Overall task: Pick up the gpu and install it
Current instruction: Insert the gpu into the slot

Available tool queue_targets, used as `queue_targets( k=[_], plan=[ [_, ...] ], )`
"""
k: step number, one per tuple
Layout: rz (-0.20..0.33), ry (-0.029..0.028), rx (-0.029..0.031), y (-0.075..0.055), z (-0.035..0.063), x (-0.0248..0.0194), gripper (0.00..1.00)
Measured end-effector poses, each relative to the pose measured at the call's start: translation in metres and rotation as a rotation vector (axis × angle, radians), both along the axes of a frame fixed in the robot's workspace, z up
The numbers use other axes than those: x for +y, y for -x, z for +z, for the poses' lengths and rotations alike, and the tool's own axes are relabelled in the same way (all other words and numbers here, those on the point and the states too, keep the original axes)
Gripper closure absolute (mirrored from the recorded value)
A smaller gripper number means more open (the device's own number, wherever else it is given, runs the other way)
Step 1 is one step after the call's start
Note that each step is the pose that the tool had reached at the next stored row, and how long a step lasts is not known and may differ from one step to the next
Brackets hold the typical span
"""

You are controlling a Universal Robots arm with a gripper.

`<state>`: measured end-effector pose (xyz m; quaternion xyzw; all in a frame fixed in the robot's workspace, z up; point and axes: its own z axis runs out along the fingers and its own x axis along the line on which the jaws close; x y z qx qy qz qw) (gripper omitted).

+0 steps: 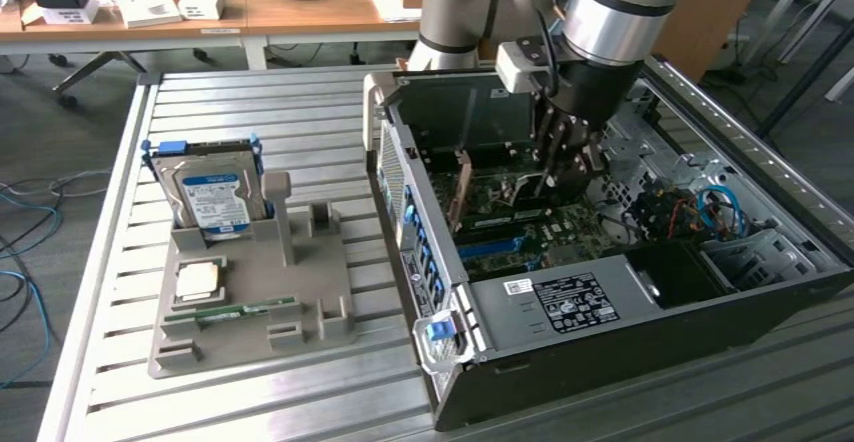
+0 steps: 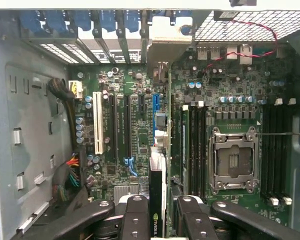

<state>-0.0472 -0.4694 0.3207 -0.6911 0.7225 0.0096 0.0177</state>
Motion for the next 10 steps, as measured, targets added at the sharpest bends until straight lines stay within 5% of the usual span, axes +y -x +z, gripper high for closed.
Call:
queue_targets(
  k=[5, 10],
  plan=[
    [0.0, -0.0001, 0.0, 0.0005, 0.0, -0.0045, 0.74],
    [0.0, 0.0, 0.0, 0.0004, -0.0001, -0.0045, 0.74]
  ],
)
